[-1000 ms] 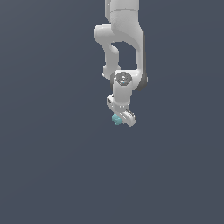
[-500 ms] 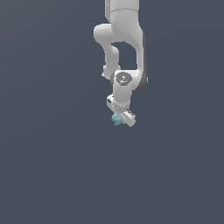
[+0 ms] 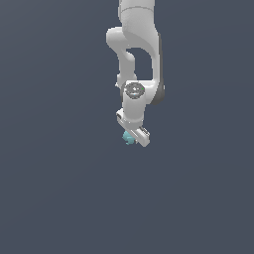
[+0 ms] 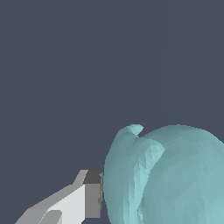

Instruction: Pick up the object and move it to a goal position.

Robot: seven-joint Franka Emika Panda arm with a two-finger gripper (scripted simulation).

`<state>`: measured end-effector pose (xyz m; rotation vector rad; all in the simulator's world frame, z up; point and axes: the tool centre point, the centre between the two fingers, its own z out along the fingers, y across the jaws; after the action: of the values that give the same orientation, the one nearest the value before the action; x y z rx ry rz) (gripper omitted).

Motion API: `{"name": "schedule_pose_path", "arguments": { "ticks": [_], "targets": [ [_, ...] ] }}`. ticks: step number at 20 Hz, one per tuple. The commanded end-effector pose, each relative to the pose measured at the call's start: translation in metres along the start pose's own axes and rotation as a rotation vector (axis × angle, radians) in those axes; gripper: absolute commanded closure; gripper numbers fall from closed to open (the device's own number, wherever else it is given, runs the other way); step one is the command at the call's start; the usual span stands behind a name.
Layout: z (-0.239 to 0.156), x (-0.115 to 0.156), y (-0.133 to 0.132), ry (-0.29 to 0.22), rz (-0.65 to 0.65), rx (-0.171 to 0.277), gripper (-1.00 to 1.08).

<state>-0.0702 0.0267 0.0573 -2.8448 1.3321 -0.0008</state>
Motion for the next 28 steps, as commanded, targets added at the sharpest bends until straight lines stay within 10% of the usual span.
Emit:
{"name": "schedule_pose_path", "arguments": {
  "ticks": [1,28],
  "targets": [
    [-0.006,0.015,-0.002,0.0,0.0,0.0,1.08],
    [-0.073,0.198,-0.035,0.0,0.0,-0.001,1.08]
  ]
}}
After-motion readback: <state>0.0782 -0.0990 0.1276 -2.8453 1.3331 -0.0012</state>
